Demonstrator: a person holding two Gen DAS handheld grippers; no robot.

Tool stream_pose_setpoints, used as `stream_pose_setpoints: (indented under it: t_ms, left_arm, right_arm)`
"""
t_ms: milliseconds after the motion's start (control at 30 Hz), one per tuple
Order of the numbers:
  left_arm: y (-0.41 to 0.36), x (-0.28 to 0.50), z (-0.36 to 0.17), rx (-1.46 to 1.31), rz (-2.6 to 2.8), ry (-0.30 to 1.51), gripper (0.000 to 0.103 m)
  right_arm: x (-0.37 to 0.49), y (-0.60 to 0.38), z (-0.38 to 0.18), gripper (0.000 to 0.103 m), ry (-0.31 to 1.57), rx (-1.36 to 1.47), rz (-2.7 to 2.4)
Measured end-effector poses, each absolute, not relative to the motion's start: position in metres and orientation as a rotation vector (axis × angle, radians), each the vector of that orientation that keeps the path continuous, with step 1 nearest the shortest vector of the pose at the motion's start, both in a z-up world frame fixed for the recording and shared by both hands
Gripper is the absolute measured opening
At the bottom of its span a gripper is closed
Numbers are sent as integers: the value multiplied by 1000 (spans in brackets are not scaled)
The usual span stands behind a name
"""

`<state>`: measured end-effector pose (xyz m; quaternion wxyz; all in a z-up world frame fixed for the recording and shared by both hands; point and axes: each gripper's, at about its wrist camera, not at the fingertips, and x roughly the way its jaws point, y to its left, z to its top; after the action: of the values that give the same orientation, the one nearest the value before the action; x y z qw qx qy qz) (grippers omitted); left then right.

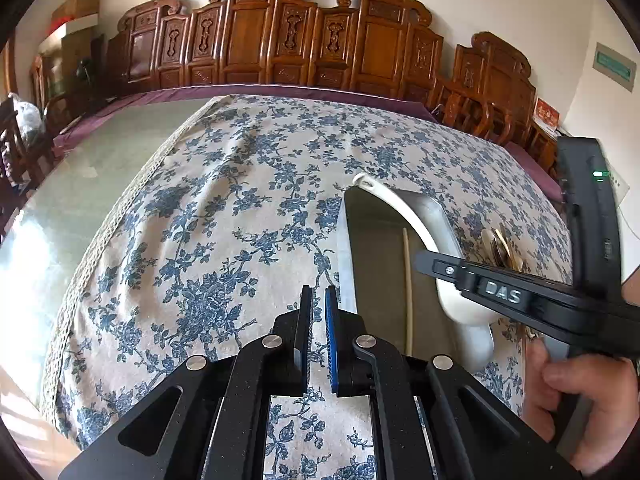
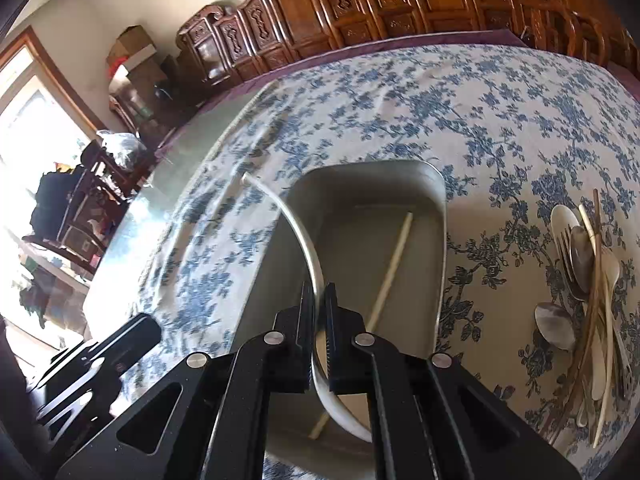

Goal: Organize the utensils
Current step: 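Lower the chopstick into the grey tray and open the left tool while the right tool carries the spoon over, then lower the white spoon into the grey tray and open the right tool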

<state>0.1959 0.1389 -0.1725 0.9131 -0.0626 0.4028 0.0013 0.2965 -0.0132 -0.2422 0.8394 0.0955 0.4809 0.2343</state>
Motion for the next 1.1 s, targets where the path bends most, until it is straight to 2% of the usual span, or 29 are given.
stream_pose_setpoints:
  t_ms: [367, 767, 833, 900, 1100]
  left_arm:
    - [133, 196, -173, -120, -13, 826, 5]
    - [96, 194, -170, -96, -102, 806, 5]
    - [85, 194, -169, -89, -122, 806, 8]
    - [74, 194, -168, -81, -144, 802, 17]
    - [37, 189, -167, -28, -205, 789, 22]
  right_arm:
    - [305, -23, -242, 11, 993, 117, 447]
    - [259, -111, -186, 11, 789, 10, 434]
    - [251, -130, -183, 11, 771, -12, 407]
    - [243, -147, -184, 11, 765, -31, 383]
    - [229, -181, -201, 11, 780, -74, 339]
